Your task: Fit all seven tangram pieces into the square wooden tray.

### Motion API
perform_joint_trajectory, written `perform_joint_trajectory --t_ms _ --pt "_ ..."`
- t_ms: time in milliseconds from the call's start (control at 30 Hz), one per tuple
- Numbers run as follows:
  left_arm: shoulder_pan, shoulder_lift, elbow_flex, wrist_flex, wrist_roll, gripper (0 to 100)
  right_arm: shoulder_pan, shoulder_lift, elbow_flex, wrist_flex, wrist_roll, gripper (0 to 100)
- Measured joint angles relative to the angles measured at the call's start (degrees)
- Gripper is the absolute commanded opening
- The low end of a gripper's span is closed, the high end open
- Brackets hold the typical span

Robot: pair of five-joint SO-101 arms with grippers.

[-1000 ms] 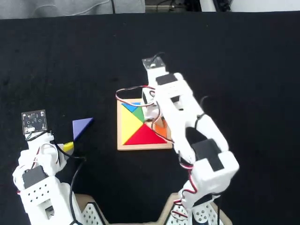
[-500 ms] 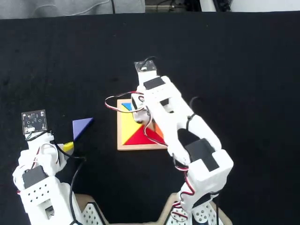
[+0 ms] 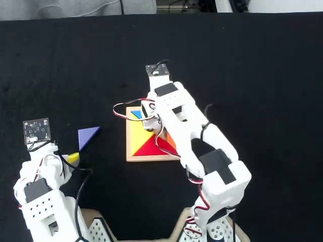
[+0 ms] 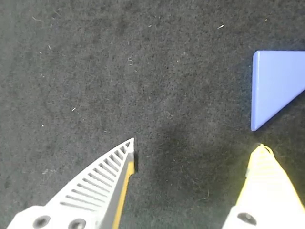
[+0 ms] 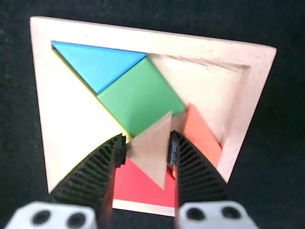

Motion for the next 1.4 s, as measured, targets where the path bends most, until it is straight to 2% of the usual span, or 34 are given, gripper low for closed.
perform_joint_trajectory --t_ms 67,500,633,733,800,933,1133,1400 --pt "0.0 0.0 0.0 0.0 0.0 36 0.0 0.0 0.0 0.0 0.0 19.8" --pt "0.0 0.0 0.0 0.0 0.0 36 0.09 -0.09 0.0 -0.09 1.05 19.6" --pt "0.0 0.0 0.0 0.0 0.0 36 1.93 -3.34 0.0 -0.18 4.84 10.0" --pt "0.0 0.0 0.0 0.0 0.0 36 1.58 -5.54 1.76 -3.78 11.87 0.8" --pt "0.0 0.0 0.0 0.0 0.0 36 1.41 -5.45 4.31 -7.56 15.03 2.3" --pt "0.0 0.0 0.0 0.0 0.0 36 0.88 -3.16 5.01 -10.99 16.53 2.5" --pt "0.0 0.0 0.0 0.0 0.0 36 1.14 2.81 -0.62 -5.45 16.7 2.5" --pt "0.0 0.0 0.0 0.0 0.0 36 1.14 1.23 -1.41 -1.67 16.26 2.5"
